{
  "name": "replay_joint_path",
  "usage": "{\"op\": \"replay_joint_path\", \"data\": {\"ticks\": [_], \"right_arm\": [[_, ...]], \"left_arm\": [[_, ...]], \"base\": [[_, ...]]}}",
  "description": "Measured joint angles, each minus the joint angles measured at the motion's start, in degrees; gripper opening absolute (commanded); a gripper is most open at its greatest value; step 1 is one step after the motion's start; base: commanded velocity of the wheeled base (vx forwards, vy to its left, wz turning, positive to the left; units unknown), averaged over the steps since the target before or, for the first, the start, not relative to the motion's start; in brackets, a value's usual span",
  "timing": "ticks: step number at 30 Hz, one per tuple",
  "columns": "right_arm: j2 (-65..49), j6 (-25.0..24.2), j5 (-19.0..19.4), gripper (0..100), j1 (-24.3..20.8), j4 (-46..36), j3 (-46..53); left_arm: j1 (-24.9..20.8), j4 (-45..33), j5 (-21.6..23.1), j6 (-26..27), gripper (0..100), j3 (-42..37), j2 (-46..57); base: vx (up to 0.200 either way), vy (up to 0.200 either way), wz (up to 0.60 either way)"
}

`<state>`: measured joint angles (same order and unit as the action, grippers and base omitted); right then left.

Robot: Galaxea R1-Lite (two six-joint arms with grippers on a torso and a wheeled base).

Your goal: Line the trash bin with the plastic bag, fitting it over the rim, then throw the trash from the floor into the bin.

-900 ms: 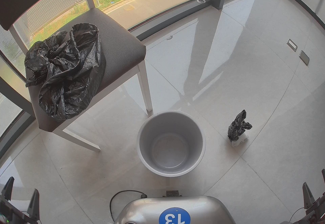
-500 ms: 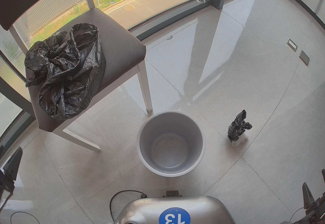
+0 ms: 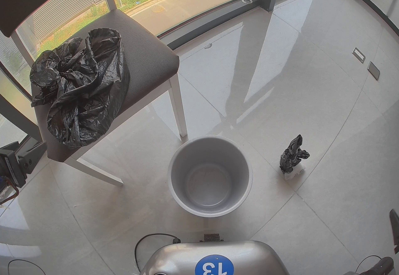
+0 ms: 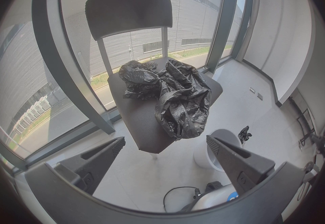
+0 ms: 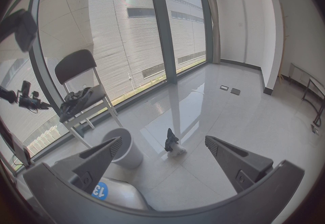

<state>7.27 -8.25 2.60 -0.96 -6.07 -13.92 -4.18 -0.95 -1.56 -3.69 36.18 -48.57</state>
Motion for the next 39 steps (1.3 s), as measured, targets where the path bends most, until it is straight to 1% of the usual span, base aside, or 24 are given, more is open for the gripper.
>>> {"op": "replay_joint_path", "data": {"ticks": [2,5,7,10,11,13,16,19,25,32,39], "right_arm": [[2.99,-0.11,1.06,100,-0.38,-2.29,-5.14],[8.08,-0.44,3.96,100,-1.05,-4.9,-13.42],[11.47,-1.79,7.61,100,-1.84,-6.33,-18.96],[16.79,-5.45,16.2,100,-3.61,-8.2,-27.56],[18.2,-6.3,18.07,100,-4.13,-8.62,-29.71],[21.28,-7.92,20.72,100,-5.23,-9.52,-33.54],[26.19,-9.34,23.13,100,-6.89,-10.57,-37.12],[29.59,-9.4,24.39,100,-8.07,-11.08,-38.42],[32.76,-8.69,24.64,100,-8.74,-11.06,-40.24],[33.77,-7.69,24.69,100,-8.84,-11.33,-41.78],[33.63,-7.47,24.72,100,-8.85,-11.43,-42.23]], "left_arm": [[0.11,-0.63,-0.54,0.63,100,0.78,-1.05],[0.28,-1.54,-1.19,1.49,100,1.82,-2.28],[0.39,-2.05,-1.56,2.0,100,2.32,-2.89],[0.55,-2.74,-2.16,2.69,100,2.9,-3.63],[0.57,-2.9,-2.32,2.88,100,3.04,-3.8],[0.66,-3.29,-2.67,3.25,100,3.23,-4.13],[0.71,-3.75,-3.79,4.05,100,3.21,-4.63],[0.71,-4.0,-5.19,4.97,100,2.62,-5.4],[0.17,-3.01,-5.41,4.53,100,2.24,-7.41],[-2.1,7.22,-6.27,0.66,100,2.27,-10.85],[-3.21,8.67,-7.3,-0.24,100,2.27,-14.76]], "base": [[0.0,0.0,0.0],[0.0,0.0,0.0],[0.0,0.0,0.0],[0.0,0.0,0.0],[0.0,0.0,0.0],[0.0,0.0,0.0],[0.0,0.0,0.0],[0.0,0.0,0.0],[0.0,0.0,0.0],[0.0,0.0,0.0],[0.0,0.0,0.0]]}}
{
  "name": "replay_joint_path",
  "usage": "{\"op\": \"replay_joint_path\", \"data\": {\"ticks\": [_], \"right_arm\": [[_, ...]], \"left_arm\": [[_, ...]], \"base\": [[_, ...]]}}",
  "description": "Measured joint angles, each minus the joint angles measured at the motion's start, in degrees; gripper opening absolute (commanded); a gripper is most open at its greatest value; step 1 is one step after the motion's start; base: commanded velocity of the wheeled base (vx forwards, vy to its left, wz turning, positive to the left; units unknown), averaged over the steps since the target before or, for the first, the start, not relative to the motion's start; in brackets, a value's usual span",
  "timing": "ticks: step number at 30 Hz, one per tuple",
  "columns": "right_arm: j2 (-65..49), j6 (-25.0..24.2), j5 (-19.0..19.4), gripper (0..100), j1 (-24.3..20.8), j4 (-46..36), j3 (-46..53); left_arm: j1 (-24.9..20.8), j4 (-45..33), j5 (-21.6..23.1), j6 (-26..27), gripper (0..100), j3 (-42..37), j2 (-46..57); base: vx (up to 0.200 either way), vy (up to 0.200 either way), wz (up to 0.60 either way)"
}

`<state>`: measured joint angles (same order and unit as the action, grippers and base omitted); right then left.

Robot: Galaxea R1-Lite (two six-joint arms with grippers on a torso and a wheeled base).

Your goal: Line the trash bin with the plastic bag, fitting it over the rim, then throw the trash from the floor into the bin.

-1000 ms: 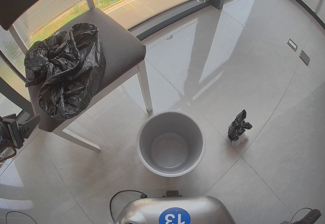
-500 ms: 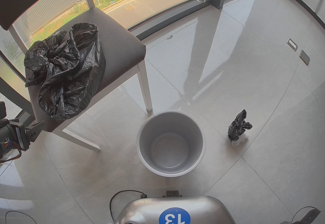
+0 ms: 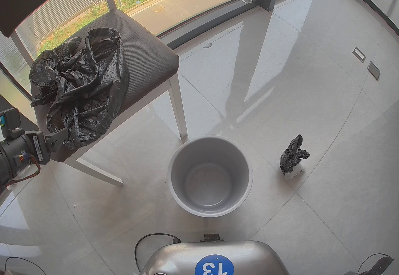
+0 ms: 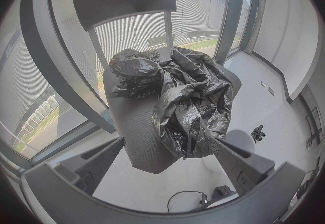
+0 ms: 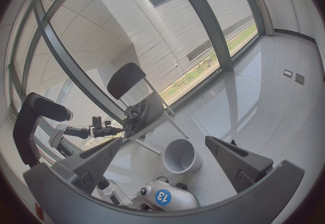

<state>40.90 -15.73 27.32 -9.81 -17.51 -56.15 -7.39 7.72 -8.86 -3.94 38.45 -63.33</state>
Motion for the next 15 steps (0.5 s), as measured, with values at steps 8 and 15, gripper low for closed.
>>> {"op": "replay_joint_path", "data": {"ticks": [8,15], "right_arm": [[-1.27,0.0,0.07,100,-0.02,-0.04,-0.33],[-2.65,-0.01,0.1,100,0.0,-0.15,-0.46]], "left_arm": [[1.17,6.18,0.0,-0.49,100,0.39,-4.64],[2.62,9.17,0.05,-0.52,100,1.35,-8.0]], "base": [[0.0,0.0,0.0],[0.0,0.0,0.0]]}}
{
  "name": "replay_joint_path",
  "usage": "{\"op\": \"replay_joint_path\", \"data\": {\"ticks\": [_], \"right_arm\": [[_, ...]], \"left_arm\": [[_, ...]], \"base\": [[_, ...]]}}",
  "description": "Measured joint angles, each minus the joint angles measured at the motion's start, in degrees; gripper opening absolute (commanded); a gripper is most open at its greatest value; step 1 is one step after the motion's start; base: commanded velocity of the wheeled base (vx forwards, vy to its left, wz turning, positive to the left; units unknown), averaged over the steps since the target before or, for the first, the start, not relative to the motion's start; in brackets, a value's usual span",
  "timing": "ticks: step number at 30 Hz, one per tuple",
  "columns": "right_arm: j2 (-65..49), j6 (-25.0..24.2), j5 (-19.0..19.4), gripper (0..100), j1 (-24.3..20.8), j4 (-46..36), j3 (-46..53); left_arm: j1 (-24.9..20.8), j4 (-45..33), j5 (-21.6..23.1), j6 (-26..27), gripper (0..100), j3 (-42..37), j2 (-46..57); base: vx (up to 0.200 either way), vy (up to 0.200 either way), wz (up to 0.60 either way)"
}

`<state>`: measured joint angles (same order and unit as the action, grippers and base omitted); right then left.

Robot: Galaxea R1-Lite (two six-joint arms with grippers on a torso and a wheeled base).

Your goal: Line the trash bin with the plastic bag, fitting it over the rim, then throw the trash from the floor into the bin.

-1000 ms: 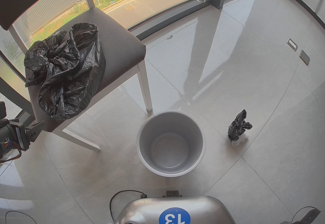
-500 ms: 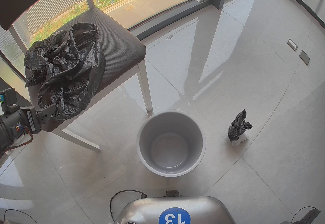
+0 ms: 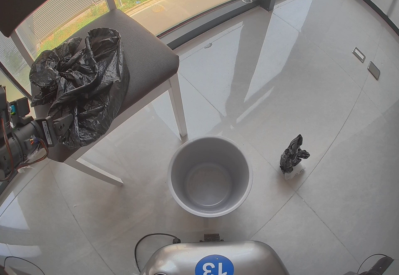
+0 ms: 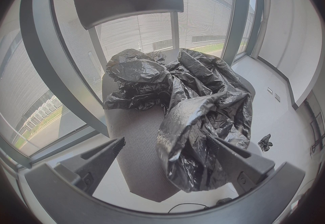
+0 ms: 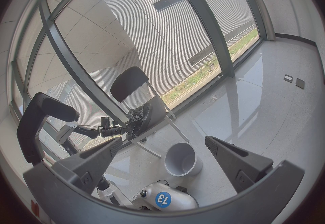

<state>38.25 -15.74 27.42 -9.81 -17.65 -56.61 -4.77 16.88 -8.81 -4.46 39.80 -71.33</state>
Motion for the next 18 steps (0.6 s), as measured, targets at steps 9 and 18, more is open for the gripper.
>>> {"op": "replay_joint_path", "data": {"ticks": [9,18], "right_arm": [[-0.48,0.0,0.0,100,0.0,0.0,0.35],[-0.44,0.88,-0.1,100,0.0,0.02,0.46]], "left_arm": [[0.39,1.8,0.01,-0.13,0,-0.15,-2.12],[-0.57,1.83,0.04,-1.17,0,0.49,-2.27]], "base": [[0.0,0.0,0.0],[0.0,0.0,0.0]]}}
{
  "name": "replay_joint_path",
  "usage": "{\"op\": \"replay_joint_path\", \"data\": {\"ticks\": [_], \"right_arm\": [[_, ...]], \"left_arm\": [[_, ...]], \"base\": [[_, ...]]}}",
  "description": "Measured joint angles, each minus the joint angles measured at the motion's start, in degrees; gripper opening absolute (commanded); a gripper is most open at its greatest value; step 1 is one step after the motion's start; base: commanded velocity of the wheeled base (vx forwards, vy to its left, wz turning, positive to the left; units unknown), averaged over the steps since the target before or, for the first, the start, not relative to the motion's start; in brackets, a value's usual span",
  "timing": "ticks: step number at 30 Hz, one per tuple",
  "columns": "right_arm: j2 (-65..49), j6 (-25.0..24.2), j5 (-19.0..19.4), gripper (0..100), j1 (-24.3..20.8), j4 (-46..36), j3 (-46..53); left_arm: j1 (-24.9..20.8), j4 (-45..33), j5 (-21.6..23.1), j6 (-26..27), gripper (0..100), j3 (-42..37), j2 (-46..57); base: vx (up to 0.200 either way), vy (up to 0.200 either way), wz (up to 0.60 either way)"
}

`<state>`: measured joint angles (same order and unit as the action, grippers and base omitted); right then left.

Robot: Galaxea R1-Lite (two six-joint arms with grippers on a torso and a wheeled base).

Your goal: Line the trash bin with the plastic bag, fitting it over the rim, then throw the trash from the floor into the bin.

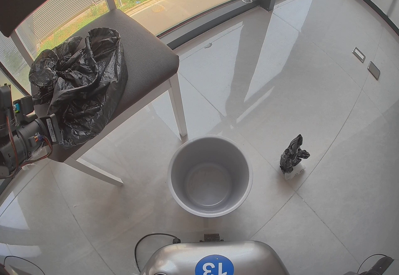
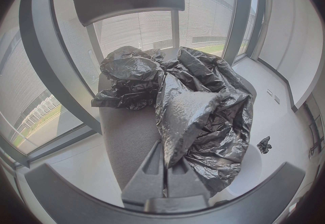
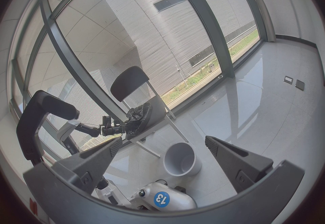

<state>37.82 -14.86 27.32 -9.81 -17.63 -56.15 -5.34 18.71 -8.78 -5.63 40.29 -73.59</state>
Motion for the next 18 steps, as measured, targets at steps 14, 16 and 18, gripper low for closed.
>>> {"op": "replay_joint_path", "data": {"ticks": [14,16,18], "right_arm": [[6.5,13.14,-0.22,100,-0.32,-3.91,-0.18],[8.55,16.47,-0.56,100,-0.22,-3.99,0.0],[11.15,19.54,-1.13,100,-0.07,-3.85,0.12]], "left_arm": [[-17.46,-2.9,-0.15,0.09,0,6.31,3.1],[-21.2,-3.85,-0.15,0.13,0,7.5,3.47],[-25.25,-4.66,-0.15,0.17,0,8.85,3.78]], "base": [[0.0,0.0,0.0],[0.0,0.0,0.0],[0.0,0.0,0.0]]}}
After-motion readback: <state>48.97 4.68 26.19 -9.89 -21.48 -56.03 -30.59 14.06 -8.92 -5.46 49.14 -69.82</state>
